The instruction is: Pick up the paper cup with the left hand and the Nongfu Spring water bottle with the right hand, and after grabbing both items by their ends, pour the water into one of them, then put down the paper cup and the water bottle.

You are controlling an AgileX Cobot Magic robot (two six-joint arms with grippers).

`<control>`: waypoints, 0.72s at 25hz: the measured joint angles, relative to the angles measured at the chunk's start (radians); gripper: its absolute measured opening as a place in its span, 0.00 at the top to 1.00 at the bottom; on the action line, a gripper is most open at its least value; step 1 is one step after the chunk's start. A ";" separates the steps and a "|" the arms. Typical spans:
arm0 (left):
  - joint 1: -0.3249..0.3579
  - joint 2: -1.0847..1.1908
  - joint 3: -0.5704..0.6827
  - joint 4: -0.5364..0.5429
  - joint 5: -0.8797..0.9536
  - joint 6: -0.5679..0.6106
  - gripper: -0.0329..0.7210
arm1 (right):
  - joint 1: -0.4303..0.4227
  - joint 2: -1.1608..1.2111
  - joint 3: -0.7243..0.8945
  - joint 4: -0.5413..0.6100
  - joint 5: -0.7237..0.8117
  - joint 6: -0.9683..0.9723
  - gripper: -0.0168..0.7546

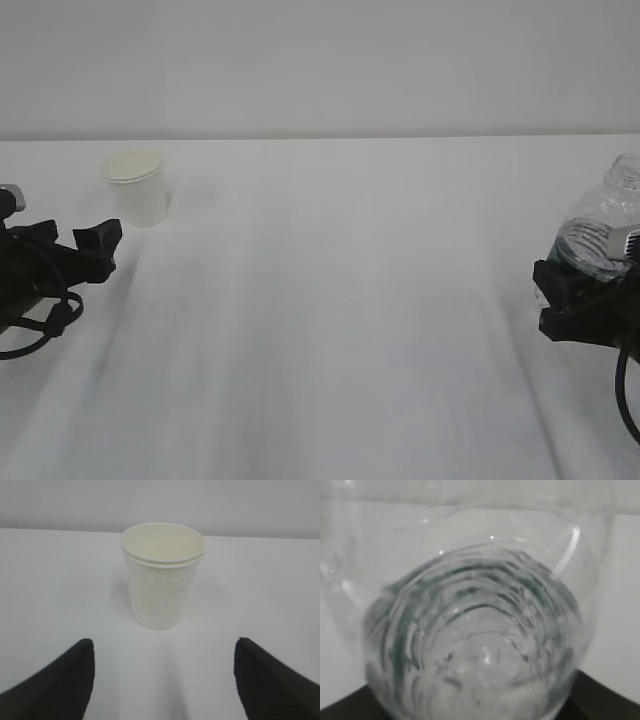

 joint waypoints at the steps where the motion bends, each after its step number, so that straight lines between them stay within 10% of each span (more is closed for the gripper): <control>1: 0.000 0.000 0.000 0.000 0.000 0.000 0.14 | 0.000 0.000 0.000 -0.004 0.000 0.000 0.44; 18: 0.000 0.212 -0.190 0.132 0.000 0.002 0.04 | 0.000 0.000 0.000 -0.018 0.000 0.000 0.44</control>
